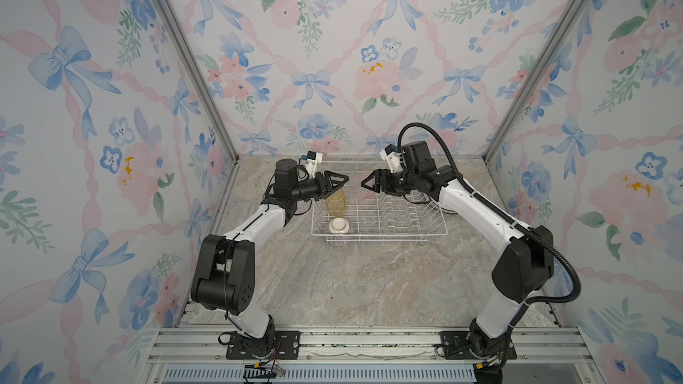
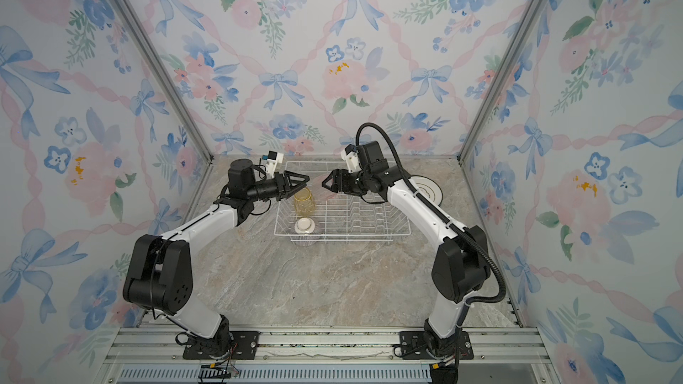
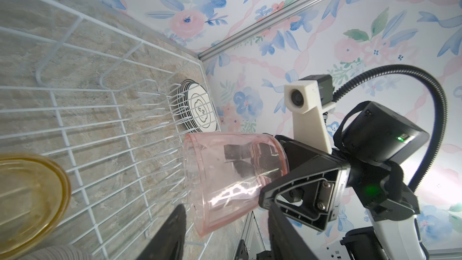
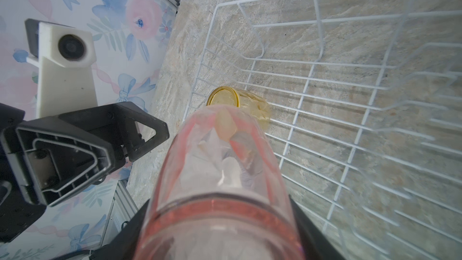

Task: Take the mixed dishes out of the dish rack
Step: 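Lift the pink glass toward the left gripper while the left gripper reaches toward it, then grip the pink glass with the left gripper while the right gripper releases and withdraws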

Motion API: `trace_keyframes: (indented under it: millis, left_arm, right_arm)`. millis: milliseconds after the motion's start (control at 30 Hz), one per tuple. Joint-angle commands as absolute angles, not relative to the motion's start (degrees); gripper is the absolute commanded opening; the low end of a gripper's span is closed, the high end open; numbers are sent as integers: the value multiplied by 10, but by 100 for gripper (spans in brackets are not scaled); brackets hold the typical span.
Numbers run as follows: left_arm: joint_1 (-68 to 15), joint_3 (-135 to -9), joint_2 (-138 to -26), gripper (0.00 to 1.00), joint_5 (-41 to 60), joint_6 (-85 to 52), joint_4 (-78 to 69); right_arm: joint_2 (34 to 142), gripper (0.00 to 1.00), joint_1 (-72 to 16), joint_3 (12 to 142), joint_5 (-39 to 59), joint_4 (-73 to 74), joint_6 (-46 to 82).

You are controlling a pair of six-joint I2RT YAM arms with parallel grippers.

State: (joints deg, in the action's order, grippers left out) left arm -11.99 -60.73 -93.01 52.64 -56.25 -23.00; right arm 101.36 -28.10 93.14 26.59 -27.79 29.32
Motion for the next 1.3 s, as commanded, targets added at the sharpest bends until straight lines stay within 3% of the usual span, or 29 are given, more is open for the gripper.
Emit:
trace_keyframes:
  millis: [0,300,667,967,1267]
  left_arm:
    - [-120,-592,-945,53,549,-610,-306]
    - [-124,-589,-951,51,557,-646,-361]
    - [-132,-587,-959,39,574,-685,-429]
    - [-133,-586,-957,24,579,-703,-459]
    - [-132,-592,-965,0,582,-734,-504]
  right_arm:
    - [1000,38,-276,925,311,-212,333]
    - [1007,37,-276,912,333,-160,378]
    - [1029,36,-278,899,380,-92,432]
    - [1045,35,-277,881,405,-42,473]
    - [1062,35,-277,878,424,-20,490]
